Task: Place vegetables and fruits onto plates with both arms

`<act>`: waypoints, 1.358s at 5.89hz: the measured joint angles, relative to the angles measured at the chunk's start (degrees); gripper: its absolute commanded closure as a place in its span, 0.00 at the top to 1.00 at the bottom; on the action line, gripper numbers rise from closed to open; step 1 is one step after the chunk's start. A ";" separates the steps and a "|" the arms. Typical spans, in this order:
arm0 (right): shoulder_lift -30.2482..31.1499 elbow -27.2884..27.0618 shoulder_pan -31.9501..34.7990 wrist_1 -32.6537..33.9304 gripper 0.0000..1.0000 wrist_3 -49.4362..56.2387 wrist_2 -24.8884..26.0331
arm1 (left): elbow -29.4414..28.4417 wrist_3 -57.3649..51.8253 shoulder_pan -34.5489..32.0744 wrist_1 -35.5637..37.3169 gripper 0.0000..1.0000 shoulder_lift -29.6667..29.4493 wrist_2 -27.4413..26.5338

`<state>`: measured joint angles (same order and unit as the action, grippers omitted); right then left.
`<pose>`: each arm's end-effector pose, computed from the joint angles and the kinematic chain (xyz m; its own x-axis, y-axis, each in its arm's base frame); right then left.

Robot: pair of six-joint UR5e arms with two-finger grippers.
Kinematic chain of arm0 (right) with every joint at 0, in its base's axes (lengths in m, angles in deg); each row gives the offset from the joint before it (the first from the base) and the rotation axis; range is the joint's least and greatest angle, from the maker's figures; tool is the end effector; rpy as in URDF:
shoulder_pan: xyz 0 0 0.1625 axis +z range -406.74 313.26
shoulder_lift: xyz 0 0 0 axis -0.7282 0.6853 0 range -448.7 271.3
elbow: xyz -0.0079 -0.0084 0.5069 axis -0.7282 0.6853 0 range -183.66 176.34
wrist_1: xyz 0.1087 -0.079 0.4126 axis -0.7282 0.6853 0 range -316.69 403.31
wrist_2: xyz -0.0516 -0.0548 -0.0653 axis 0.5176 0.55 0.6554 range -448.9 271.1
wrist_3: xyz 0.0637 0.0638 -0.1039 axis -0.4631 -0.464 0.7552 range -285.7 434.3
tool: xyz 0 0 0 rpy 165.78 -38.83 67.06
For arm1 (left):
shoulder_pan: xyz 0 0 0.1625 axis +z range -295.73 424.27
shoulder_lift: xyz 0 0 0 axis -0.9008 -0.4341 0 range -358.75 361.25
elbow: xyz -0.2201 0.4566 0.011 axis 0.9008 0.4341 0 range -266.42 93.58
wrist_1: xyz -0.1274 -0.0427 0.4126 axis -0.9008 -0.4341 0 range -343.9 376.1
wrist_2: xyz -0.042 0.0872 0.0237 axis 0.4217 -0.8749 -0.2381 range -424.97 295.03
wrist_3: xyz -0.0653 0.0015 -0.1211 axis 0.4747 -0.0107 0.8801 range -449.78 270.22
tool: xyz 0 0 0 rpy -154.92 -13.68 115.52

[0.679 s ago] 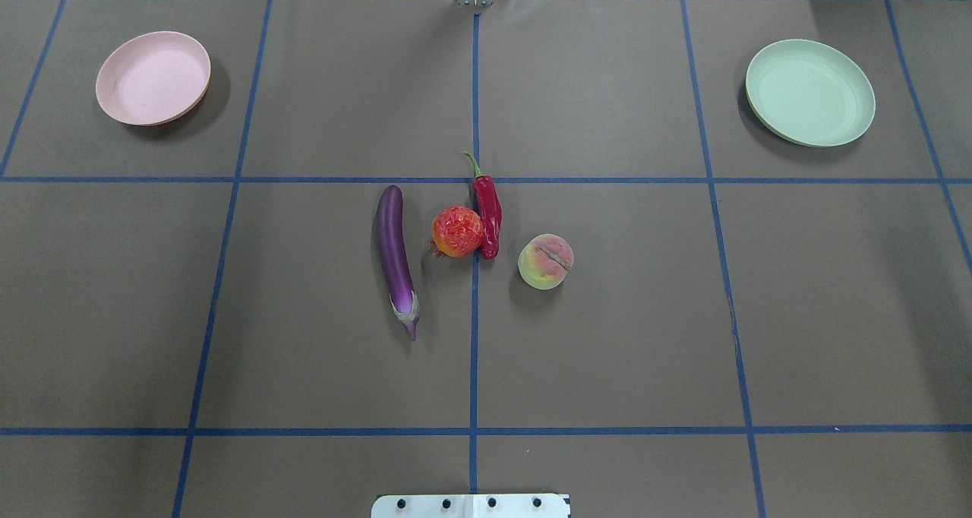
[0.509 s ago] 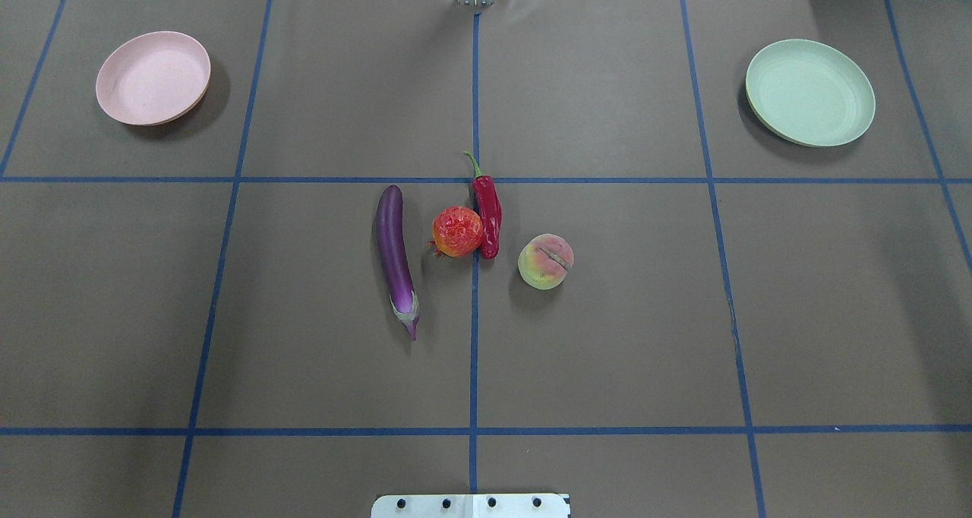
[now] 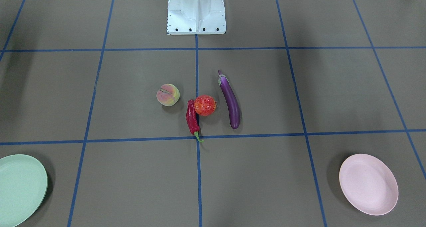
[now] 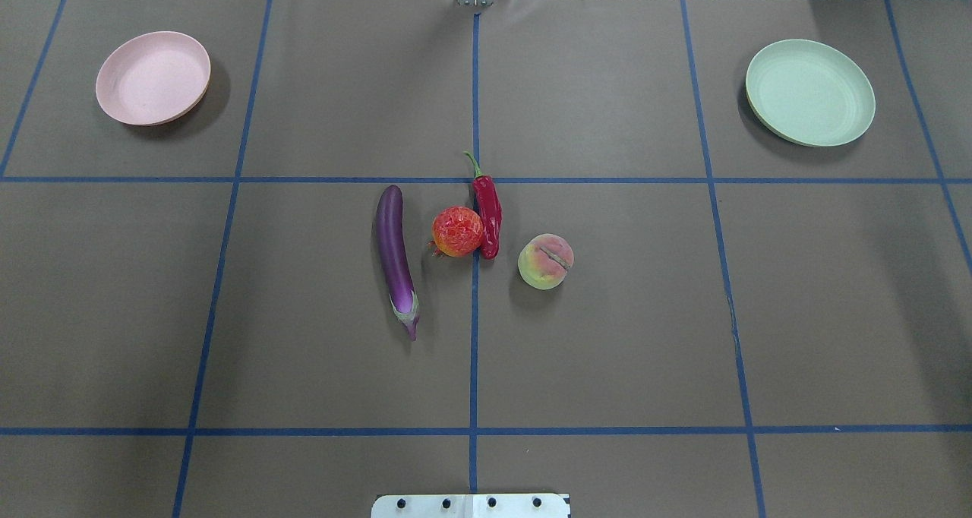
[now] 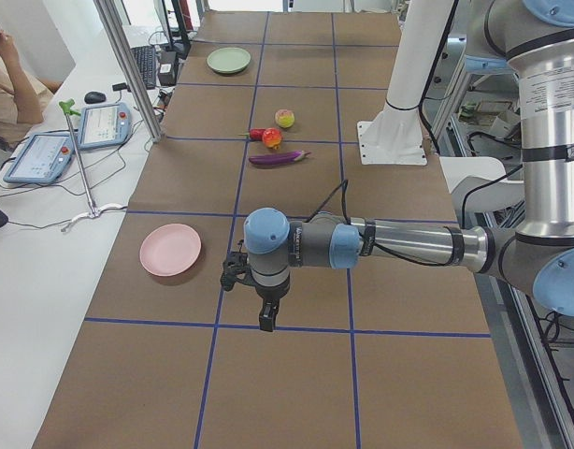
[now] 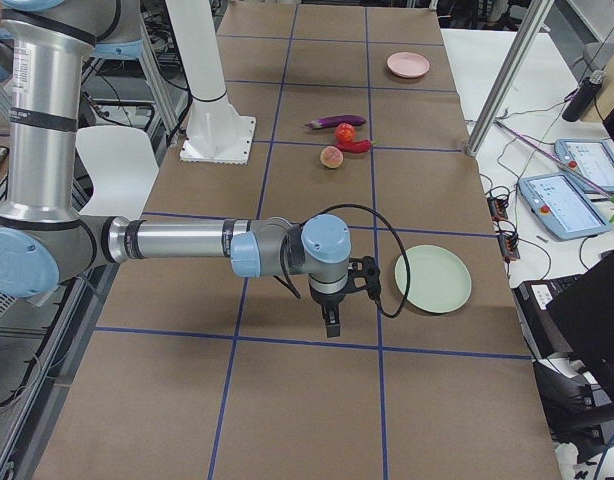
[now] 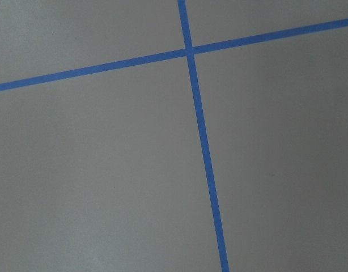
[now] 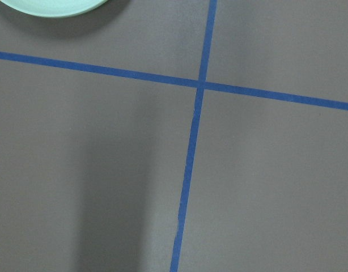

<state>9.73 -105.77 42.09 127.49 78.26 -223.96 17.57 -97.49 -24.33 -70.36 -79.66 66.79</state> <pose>0.0266 -0.4528 0.7169 0.7007 -0.1990 0.6851 0.0687 0.9747 0.2129 -0.0311 -0.4343 0.7281 0.7352 0.1679 -0.6567 -0.1241 0.9858 0.1131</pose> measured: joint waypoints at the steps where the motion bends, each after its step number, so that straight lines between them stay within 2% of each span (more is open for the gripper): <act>1: -1.69 -0.15 -1.57 -3.16 1.00 -0.12 -1.18 | 0.13 0.17 0.01 -0.07 1.00 -0.50 -0.27; 3: -8.37 -0.48 -7.42 -5.60 1.00 -4.75 -3.65 | 0.29 0.21 0.01 -0.48 1.00 -2.01 -0.50; 5: -18.86 -0.78 -18.48 -6.14 1.00 -10.87 -3.12 | -0.58 0.19 0.11 -6.28 1.00 -3.84 -0.52; 6: -22.63 -1.71 -23.61 -6.49 1.00 -16.49 -0.84 | -1.90 0.26 0.15 -10.34 1.00 -5.05 -0.48; 8: -28.88 -4.30 -36.47 -6.45 1.00 -33.94 11.01 | -3.95 0.26 0.24 -12.81 1.00 -6.03 -0.31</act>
<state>-19.15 -110.07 5.63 121.03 44.31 -212.95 13.61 -97.23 -24.09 -83.17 -85.69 66.48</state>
